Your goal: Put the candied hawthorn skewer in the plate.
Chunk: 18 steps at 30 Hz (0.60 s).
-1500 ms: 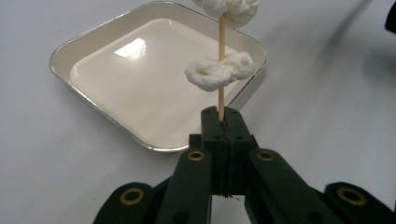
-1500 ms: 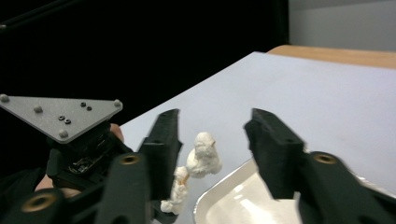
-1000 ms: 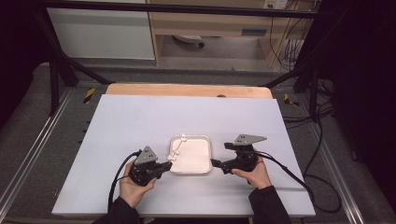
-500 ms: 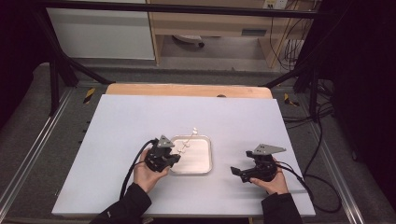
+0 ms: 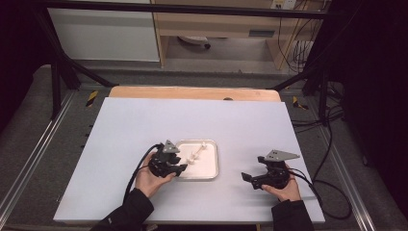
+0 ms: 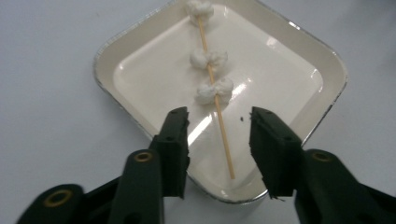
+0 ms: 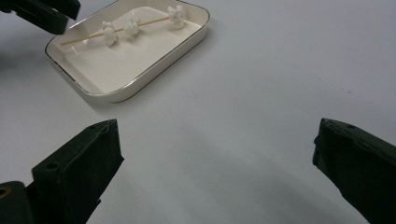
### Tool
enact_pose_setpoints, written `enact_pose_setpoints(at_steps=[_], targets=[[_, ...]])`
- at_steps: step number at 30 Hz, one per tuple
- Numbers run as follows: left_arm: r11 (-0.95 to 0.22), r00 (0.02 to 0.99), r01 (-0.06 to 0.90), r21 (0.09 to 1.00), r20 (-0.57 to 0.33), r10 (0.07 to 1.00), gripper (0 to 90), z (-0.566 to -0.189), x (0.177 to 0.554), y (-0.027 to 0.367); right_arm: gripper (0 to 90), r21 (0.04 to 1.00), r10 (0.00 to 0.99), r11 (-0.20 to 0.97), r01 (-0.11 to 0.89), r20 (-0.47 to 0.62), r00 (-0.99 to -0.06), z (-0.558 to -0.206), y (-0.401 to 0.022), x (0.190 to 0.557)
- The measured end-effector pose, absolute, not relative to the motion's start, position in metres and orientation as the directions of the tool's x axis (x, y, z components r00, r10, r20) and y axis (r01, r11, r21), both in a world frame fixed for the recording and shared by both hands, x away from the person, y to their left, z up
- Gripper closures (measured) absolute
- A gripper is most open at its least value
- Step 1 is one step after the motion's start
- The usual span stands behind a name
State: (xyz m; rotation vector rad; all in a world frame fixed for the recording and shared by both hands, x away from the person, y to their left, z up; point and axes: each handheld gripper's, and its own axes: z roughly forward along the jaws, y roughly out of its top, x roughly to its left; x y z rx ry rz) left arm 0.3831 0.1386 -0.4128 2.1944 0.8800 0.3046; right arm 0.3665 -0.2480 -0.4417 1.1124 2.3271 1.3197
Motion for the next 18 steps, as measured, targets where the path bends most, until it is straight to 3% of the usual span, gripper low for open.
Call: enact_pose_setpoints(at_steps=[7,18], targets=[[-0.475,0.751,0.419,0.774,-0.002,0.66,21.3,-0.408,0.369,0.185,1.4,0.814,0.727,0.292,0.502,0.152,-0.669,-0.44,-0.252,0.365],[-0.422,0.7,0.479,0.769,-0.044,0.713,11.7,-0.433,0.354,0.243,1.2,0.811,0.739,0.288,0.509,0.15,-0.657,-0.442,-0.255,0.364]])
